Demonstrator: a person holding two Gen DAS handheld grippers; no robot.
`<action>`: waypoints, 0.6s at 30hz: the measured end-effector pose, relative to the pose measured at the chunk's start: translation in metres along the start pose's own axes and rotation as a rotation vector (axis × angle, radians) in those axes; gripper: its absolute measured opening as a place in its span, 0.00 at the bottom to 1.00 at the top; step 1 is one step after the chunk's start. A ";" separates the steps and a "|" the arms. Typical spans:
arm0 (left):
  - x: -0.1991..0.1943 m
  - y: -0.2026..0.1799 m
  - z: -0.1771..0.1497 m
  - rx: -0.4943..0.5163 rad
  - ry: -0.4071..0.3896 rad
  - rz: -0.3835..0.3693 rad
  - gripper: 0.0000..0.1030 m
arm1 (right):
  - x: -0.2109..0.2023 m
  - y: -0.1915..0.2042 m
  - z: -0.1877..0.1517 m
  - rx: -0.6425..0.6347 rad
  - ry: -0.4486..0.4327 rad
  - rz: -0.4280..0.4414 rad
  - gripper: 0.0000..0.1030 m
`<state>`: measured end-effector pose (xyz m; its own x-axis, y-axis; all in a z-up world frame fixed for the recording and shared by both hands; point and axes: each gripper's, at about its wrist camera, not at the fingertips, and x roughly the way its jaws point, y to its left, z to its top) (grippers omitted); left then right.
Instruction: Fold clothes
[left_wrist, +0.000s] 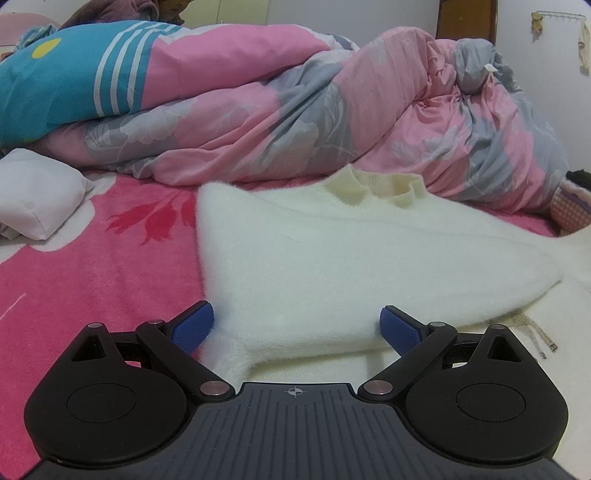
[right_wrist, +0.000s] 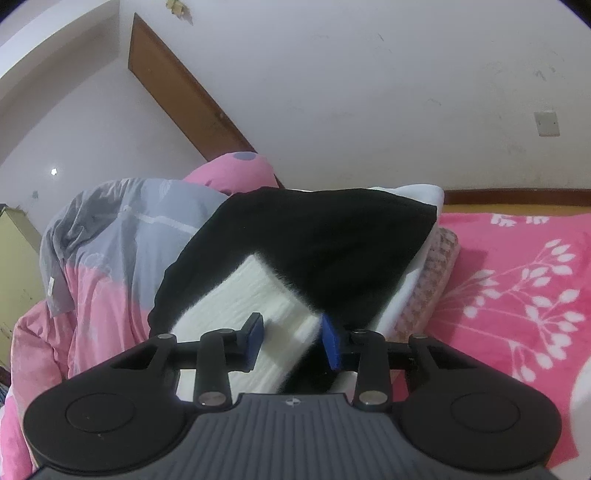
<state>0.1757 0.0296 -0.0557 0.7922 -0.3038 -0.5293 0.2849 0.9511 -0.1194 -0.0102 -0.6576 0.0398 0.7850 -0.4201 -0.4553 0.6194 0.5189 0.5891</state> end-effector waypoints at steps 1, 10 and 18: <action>0.000 0.000 0.000 0.000 0.000 0.000 0.95 | -0.001 0.000 0.000 -0.005 -0.004 0.004 0.28; 0.000 0.000 0.000 -0.001 0.000 -0.001 0.95 | -0.035 0.031 0.000 -0.123 -0.064 0.084 0.00; 0.001 0.005 0.000 -0.034 0.006 -0.008 0.95 | -0.078 0.119 -0.003 -0.315 -0.082 0.213 0.00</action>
<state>0.1785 0.0344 -0.0566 0.7866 -0.3110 -0.5334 0.2726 0.9501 -0.1519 0.0019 -0.5607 0.1435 0.9007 -0.3297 -0.2829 0.4258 0.7988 0.4249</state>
